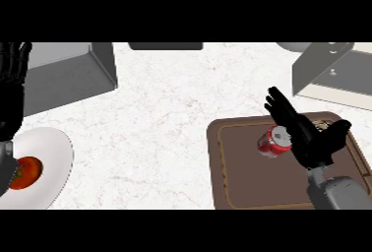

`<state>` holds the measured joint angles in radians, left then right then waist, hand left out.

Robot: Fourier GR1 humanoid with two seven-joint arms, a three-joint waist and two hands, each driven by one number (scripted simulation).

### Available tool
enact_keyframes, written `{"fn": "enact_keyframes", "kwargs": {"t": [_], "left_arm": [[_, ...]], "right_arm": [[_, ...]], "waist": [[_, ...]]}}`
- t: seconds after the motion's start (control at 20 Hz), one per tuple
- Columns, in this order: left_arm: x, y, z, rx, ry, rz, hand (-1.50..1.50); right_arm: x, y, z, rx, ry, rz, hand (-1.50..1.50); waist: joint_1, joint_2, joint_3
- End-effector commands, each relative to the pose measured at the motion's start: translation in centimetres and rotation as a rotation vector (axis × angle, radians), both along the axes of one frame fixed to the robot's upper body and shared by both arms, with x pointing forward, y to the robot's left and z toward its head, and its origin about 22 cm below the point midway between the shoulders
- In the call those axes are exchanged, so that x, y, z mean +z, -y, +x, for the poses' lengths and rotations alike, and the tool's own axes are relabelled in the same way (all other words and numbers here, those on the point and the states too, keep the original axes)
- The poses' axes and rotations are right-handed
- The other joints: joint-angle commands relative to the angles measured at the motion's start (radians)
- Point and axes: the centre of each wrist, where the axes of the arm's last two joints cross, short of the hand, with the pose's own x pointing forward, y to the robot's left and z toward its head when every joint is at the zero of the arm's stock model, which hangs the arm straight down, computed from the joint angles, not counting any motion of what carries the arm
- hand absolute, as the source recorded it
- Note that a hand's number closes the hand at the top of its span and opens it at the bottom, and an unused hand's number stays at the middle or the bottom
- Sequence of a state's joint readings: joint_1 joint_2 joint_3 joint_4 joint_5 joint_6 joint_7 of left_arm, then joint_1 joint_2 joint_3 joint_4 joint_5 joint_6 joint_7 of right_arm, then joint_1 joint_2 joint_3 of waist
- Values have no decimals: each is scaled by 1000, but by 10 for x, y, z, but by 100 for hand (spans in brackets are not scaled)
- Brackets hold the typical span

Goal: Pick the cupcake from the tray and place it in the tiered shelf

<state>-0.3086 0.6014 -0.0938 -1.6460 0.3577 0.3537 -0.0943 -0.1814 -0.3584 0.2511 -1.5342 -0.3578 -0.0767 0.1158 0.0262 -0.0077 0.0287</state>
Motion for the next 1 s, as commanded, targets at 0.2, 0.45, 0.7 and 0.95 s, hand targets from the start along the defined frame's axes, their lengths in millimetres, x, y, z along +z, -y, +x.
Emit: {"fn": "enact_keyframes", "kwargs": {"t": [0.2,0.45,0.7,0.95], "left_arm": [[-67,27,-12,-93,-278,58,0],[-84,40,-17,-153,-376,32,0],[-103,61,-16,-187,-410,51,0],[-122,74,-13,-202,-435,57,0]], "right_arm": [[74,94,45,239,158,-19,-150],[90,129,39,-24,182,-413,150],[10,182,33,-279,254,-164,-150],[11,222,35,-178,357,43,-150]], "waist": [[-11,29,-23],[-47,46,-34],[0,43,-20],[1,33,-23]]}}
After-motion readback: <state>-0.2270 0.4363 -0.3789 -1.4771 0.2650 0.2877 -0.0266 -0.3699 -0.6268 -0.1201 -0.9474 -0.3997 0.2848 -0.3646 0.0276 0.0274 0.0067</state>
